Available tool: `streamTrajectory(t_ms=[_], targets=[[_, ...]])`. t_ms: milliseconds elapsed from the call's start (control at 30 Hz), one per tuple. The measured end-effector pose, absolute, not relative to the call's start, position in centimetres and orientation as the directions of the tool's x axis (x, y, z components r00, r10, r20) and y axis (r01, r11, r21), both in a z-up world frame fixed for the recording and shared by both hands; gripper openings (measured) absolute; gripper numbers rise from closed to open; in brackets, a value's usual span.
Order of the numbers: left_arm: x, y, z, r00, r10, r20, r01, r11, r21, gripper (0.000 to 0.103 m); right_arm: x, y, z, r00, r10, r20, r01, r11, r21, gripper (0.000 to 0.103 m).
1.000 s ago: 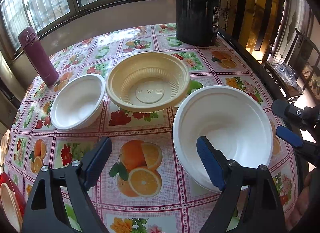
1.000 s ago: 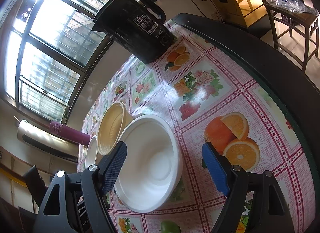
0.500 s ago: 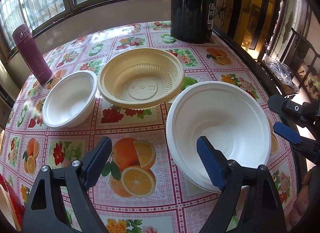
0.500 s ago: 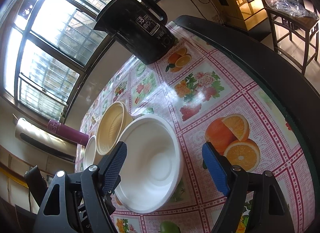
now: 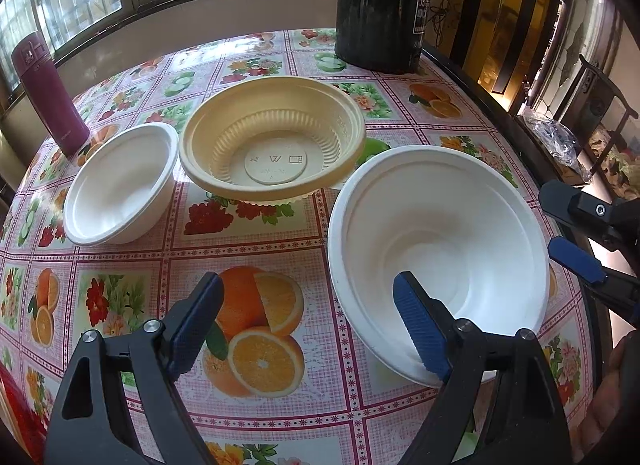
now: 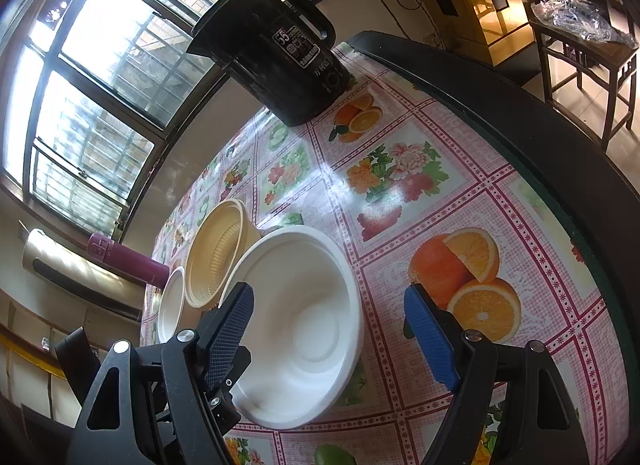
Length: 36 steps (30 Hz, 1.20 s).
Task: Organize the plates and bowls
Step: 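Position both tools' fingers around the large white bowl's rim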
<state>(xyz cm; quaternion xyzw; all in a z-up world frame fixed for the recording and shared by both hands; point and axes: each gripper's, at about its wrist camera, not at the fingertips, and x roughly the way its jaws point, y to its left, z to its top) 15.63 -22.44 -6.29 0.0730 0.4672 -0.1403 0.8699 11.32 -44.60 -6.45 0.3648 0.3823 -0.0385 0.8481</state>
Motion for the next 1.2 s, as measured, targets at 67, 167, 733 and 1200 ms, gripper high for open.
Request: streamTrajectory(t_ms=[67, 167, 733, 1200], targets=[[15.8, -22.4, -6.5, 0.521, -0.178, -0.835, 0.312, 0.95, -0.008, 0.087, 11.3, -44.6, -6.4, 0.706, 0.208, -0.677, 0.347, 0.732, 0.587, 0.08], [16.0, -22.4, -6.8, 0.511, -0.185, -0.839, 0.312, 0.95, -0.019, 0.087, 11.3, -44.6, -6.5, 0.705, 0.2, -0.68, 0.35, 0.736, 0.579, 0.08], [16.2, -22.2, -7.3, 0.492, -0.211, -0.845, 0.325, 0.945, -0.046, 0.087, 11.8, -44.2, -7.1, 0.691, 0.175, -0.702, 0.362, 0.756, 0.545, 0.058], [16.4, -22.0, -7.8, 0.455, -0.245, -0.856, 0.339, 0.937, -0.088, 0.087, 12.1, -43.6, -7.3, 0.682, 0.161, -0.713, 0.363, 0.772, 0.522, 0.058]])
